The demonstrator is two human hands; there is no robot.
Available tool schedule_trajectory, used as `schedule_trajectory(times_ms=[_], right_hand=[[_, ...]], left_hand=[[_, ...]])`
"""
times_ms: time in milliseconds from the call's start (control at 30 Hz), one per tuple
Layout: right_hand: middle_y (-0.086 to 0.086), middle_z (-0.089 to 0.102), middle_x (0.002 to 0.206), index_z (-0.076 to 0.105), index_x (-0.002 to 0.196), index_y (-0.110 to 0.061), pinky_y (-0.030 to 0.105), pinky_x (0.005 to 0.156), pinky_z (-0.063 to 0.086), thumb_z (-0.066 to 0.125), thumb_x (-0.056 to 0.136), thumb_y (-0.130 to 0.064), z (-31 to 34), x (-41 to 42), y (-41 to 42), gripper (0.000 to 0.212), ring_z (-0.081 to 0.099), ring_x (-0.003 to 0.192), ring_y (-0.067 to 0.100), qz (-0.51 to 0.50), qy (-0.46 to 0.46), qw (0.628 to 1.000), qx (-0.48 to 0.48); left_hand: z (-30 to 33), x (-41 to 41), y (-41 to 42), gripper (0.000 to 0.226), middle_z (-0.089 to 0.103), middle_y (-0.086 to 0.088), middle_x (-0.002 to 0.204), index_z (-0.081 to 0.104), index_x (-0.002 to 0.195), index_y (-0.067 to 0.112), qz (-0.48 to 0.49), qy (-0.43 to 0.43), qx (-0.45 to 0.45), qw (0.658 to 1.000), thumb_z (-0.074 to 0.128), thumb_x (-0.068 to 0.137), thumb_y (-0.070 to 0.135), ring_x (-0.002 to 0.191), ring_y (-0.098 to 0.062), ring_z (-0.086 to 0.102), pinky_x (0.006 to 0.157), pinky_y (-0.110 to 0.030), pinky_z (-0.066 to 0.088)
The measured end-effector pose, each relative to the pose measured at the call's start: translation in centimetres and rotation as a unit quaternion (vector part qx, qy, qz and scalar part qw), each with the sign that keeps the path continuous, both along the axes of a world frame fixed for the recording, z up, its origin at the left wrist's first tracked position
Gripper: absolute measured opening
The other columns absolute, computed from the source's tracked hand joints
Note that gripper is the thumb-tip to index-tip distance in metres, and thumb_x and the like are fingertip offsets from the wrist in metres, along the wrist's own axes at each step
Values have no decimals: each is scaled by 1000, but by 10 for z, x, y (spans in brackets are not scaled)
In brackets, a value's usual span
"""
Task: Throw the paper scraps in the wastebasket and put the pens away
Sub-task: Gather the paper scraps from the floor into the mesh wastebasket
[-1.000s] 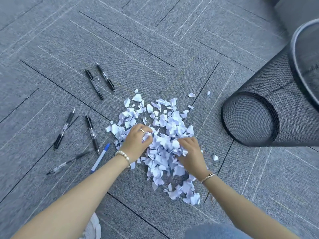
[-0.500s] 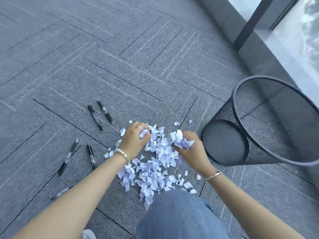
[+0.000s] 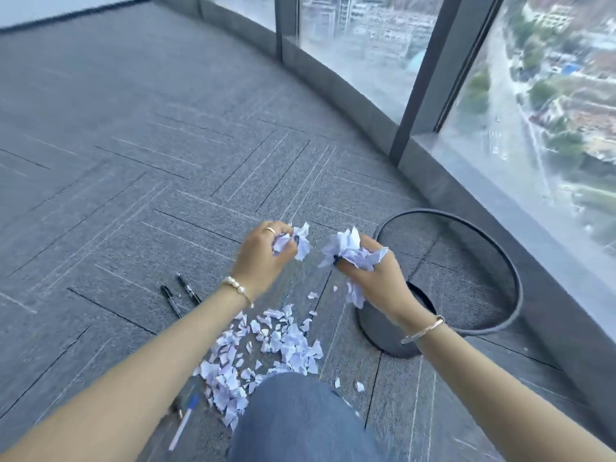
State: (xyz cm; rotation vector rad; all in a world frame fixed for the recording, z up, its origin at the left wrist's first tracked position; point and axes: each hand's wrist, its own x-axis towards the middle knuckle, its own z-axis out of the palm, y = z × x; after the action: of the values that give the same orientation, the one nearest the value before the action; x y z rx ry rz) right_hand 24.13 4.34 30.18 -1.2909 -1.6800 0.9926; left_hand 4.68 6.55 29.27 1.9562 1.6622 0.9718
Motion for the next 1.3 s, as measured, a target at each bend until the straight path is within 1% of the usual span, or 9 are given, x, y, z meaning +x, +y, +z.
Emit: schedule_trajectory(times_ms=[167, 467, 567, 667, 800, 900, 1067, 1167, 1300], right_hand=[[-9, 53, 61, 56, 73, -14, 16, 51, 36, 68, 80, -10, 24, 65, 12, 14, 44, 52, 0, -86, 12, 996, 17], [-3, 59, 65, 58, 82, -12, 26, 55, 38, 66, 80, -24, -30, 163, 11, 14, 49, 54, 7, -254, -64, 965, -28], [-8, 63, 80, 53, 93, -20, 26, 62, 44, 66, 78, -26, -50, 168, 9, 21, 61, 74, 13, -262, -99, 959, -42], [-5, 62, 102, 50, 111, -24, 28, 75, 47, 74, 72, -25, -58, 171, 9, 46, 59, 90, 15, -253, -103, 962, -19], [1, 53, 130, 60, 104, -17, 33, 98, 40, 77, 70, -24, -65, 176, 7, 39, 50, 118, 16, -254, -121, 960, -7], [-5, 49, 126, 58, 102, -23, 33, 97, 45, 78, 69, -19, -66, 176, 6, 39, 53, 114, 14, -244, -86, 966, -7], [-10, 65, 99, 61, 101, -19, 21, 82, 48, 76, 72, -29, -66, 175, 6, 35, 59, 96, 4, -264, -101, 959, 7], [-11, 66, 82, 67, 88, -19, 9, 71, 45, 72, 75, -33, -63, 174, 5, 20, 60, 77, -1, -272, -111, 956, 11], [-14, 65, 69, 71, 79, -18, 13, 61, 43, 70, 79, -34, -63, 173, 7, 16, 58, 64, 1, -270, -132, 954, -5]], left_hand=[[20, 71, 30, 19, 59, -13, 99, 60, 99, 5, -61, -46, 17, 997, 55, 86, 17, 77, -18, 50, 57, -17, 34], [-26, 194, 40, 17, 58, -7, 108, 58, 100, 14, -189, -64, -73, 977, 52, 86, 21, 91, -20, 54, 73, -26, 39], [-44, 203, 40, 20, 58, 0, 118, 57, 103, 24, -221, 6, -102, 970, 51, 87, 33, 91, -17, 56, 78, -30, 45], [-51, 208, 43, 26, 44, 6, 138, 57, 109, 27, -225, 57, -87, 969, 49, 87, 40, 120, -14, 45, 91, -32, 43], [-55, 208, 40, 27, 36, 9, 144, 57, 110, 31, -199, 66, -65, 976, 51, 86, 40, 131, -12, 33, 98, -35, 38], [-58, 205, 37, 24, 43, 10, 140, 59, 109, 30, -197, 57, -57, 977, 51, 87, 37, 127, -11, 39, 101, -35, 37], [-54, 207, 36, 31, 58, 9, 121, 46, 122, 37, -174, 85, -45, 980, 44, 91, 35, 83, -18, 61, 53, -18, 37], [-53, 207, 35, 37, 61, 17, 113, 39, 127, 38, -157, 82, -54, 983, 44, 90, 34, 67, -7, 49, 48, -20, 33], [-52, 207, 34, 33, 61, 18, 109, 44, 124, 35, -153, 82, -61, 983, 44, 90, 36, 57, 3, 38, 46, -17, 30]])
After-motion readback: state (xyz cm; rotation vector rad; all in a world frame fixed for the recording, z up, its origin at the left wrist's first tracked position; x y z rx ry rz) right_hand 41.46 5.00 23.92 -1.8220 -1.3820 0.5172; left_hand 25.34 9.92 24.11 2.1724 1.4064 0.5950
